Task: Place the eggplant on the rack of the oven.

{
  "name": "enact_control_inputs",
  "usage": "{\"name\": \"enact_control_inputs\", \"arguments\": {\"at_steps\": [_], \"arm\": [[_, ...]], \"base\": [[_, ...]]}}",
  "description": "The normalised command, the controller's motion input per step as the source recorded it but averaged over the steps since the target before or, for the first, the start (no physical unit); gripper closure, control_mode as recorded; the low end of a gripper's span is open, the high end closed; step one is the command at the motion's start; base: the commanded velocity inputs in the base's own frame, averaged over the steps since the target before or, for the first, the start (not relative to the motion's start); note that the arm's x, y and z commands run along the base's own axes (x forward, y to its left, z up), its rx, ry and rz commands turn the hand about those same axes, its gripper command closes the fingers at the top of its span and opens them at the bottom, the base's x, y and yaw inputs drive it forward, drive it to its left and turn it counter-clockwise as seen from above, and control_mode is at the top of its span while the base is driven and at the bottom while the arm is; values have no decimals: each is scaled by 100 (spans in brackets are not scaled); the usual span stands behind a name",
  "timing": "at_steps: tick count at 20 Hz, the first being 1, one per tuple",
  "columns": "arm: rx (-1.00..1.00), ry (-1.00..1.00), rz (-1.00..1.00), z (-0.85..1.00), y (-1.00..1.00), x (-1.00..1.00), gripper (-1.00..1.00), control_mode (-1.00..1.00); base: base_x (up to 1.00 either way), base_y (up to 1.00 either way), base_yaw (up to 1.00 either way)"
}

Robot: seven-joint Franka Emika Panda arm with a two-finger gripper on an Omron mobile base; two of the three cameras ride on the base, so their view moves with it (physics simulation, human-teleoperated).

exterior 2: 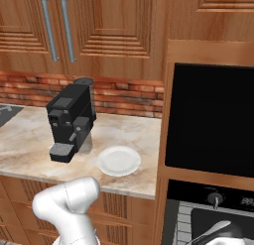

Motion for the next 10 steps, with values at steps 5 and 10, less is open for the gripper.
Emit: {"name": "enact_control_inputs", "arguments": {"at_steps": [5, 10], "arm": [[-1, 0, -11, 74, -4, -75, -100, -100], [-13, 0, -9, 60, 29, -99, -100, -100]], "base": [[0, 0, 0], [0, 0, 0]]}}
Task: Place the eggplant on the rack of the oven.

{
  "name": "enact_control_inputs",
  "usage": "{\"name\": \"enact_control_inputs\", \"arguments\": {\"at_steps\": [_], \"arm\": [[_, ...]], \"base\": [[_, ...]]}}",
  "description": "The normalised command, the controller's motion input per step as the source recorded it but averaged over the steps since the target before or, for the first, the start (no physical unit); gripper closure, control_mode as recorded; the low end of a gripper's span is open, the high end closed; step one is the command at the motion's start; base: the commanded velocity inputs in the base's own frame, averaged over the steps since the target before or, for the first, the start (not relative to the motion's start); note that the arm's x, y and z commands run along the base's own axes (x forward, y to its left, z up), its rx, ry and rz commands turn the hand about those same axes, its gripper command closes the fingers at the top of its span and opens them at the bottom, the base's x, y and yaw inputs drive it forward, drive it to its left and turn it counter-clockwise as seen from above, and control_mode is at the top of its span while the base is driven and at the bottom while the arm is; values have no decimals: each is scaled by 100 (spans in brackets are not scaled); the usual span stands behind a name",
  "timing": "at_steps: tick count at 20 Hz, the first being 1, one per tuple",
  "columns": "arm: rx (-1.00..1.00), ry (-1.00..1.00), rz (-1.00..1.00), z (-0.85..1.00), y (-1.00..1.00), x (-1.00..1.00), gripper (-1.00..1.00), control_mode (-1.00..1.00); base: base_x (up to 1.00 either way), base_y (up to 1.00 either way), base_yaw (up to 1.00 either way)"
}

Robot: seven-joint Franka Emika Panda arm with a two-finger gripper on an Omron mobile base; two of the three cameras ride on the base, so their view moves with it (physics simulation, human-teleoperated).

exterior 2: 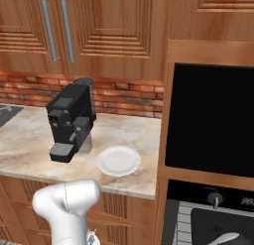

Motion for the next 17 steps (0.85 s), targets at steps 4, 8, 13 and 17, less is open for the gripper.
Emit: {"name": "enact_control_inputs", "arguments": {"at_steps": [4, 8, 13, 17], "arm": [[-24, 0, -5, 69, 79, -100, -100, -100], [-28, -3, -4, 51, 100, -71, -100, -100], [-30, 0, 0, 54, 100, -6, -100, -100], [-33, 0, 1, 56, 100, 0, -100, -100]], "base": [[0, 0, 0], [0, 0, 0], [0, 0, 0], [0, 0, 0]]}}
